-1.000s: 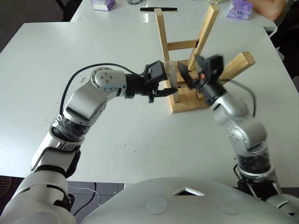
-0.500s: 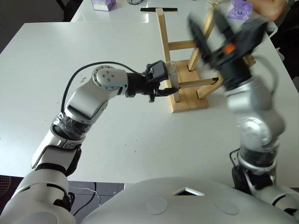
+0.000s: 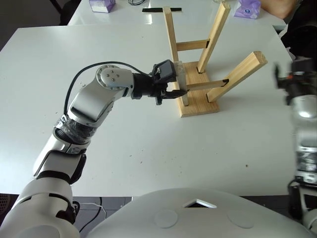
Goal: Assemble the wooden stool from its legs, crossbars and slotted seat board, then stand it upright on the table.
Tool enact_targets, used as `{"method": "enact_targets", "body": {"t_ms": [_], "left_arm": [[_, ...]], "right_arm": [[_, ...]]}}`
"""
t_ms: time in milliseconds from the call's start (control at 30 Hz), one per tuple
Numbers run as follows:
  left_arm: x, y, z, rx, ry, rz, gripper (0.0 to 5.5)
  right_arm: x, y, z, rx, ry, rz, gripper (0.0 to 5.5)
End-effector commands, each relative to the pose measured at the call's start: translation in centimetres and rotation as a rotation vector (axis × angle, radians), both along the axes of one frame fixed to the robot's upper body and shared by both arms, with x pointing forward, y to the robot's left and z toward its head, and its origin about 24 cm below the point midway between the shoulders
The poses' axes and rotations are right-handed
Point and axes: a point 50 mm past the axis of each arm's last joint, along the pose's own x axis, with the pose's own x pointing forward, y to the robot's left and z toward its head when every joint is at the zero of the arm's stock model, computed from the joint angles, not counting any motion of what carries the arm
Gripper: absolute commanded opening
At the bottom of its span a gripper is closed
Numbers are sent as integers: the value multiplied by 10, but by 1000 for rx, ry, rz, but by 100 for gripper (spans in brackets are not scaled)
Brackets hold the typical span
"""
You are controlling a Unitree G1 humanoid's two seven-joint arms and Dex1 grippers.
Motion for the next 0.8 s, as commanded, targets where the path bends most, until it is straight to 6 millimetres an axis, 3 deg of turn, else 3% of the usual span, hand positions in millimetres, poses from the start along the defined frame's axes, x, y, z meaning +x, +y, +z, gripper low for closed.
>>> {"method": "enact_targets", "body": {"t_ms": [33, 67, 133, 300, 467, 567, 633, 700, 733, 800], "left_arm": [[-10, -14, -47, 201, 142, -64, 205], [-13, -20, -48, 203, 141, -95, 205], [-16, -25, -48, 203, 143, -124, 205], [-14, -14, -54, 196, 162, -57, 205], [-11, 12, -59, 198, 190, 44, 205], [-8, 19, -56, 193, 187, 74, 205], [-6, 20, -54, 189, 179, 83, 205], [-4, 20, -52, 184, 172, 91, 205], [-3, 20, -51, 181, 170, 94, 205], [-2, 19, -50, 174, 170, 96, 205]], "right_arm": [[-40, 194, 74, 270, -181, 749, 319], [-46, 199, 78, 261, -184, 790, 319], [-44, 193, 75, 247, -156, 769, 319], [-20, 124, 32, 128, -29, 485, 319], [-21, 5, 14, 33, 25, 82, 319], [-31, -71, 18, -155, 31, -156, 319], [-36, -103, 24, -299, 25, -266, 319], [-34, -110, 30, -375, 0, -308, 319], [-29, -102, 31, -380, -17, -299, 319], [-12, -63, 29, -315, -59, -208, 319]]}}
